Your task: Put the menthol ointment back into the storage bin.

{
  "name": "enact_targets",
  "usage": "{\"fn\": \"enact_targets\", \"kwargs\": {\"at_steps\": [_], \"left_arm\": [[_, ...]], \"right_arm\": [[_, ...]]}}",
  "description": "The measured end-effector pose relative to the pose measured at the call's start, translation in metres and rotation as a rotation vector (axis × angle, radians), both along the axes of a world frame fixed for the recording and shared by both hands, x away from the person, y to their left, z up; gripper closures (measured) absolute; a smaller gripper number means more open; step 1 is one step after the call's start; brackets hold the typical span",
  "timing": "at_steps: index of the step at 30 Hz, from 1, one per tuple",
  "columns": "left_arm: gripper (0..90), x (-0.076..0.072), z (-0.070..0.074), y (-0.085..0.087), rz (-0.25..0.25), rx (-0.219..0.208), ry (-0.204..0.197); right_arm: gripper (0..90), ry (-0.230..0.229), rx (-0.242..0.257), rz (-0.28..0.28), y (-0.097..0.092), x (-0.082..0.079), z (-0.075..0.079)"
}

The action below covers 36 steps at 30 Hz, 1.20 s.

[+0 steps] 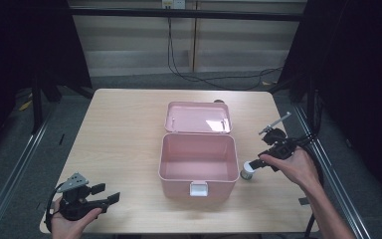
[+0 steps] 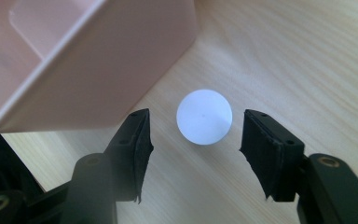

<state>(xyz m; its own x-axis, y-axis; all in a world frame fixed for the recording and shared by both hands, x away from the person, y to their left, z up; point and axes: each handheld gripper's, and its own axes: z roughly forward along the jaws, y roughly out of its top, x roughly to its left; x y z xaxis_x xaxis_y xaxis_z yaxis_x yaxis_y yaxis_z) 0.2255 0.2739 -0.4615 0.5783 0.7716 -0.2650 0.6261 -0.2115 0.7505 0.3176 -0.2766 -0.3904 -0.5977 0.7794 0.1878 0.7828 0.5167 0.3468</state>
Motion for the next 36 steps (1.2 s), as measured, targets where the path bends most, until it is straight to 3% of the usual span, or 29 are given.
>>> {"fn": "enact_targets", "kwargs": {"at_steps": [2,8,11,13,17,29,36], "left_arm": [[30.1,0.000,0.000,0.000,-0.001,0.000,0.001],[30.1,0.000,0.000,0.000,-0.001,-0.001,0.001],[30.1,0.000,0.000,0.001,-0.002,0.002,0.001],[30.1,0.000,0.000,0.001,-0.001,0.001,0.001],[29.8,0.000,0.000,0.001,0.000,0.003,0.001],[29.8,0.000,0.000,0.001,0.003,0.005,0.003],[29.9,0.000,0.000,0.001,0.002,0.005,0.002]], "right_arm": [[43.5,0.038,-0.038,0.015,0.004,0.006,-0.004],[45.3,0.075,-0.057,0.043,0.011,0.015,-0.006],[46.3,0.102,-0.098,0.056,0.014,0.020,-0.008],[46.8,0.102,-0.107,0.054,0.014,0.022,-0.008],[48.1,0.148,-0.110,0.077,0.016,0.028,-0.014],[46.2,0.169,-0.167,0.110,0.024,0.034,-0.028],[45.5,0.207,-0.182,0.122,0.029,0.038,-0.039]]}}
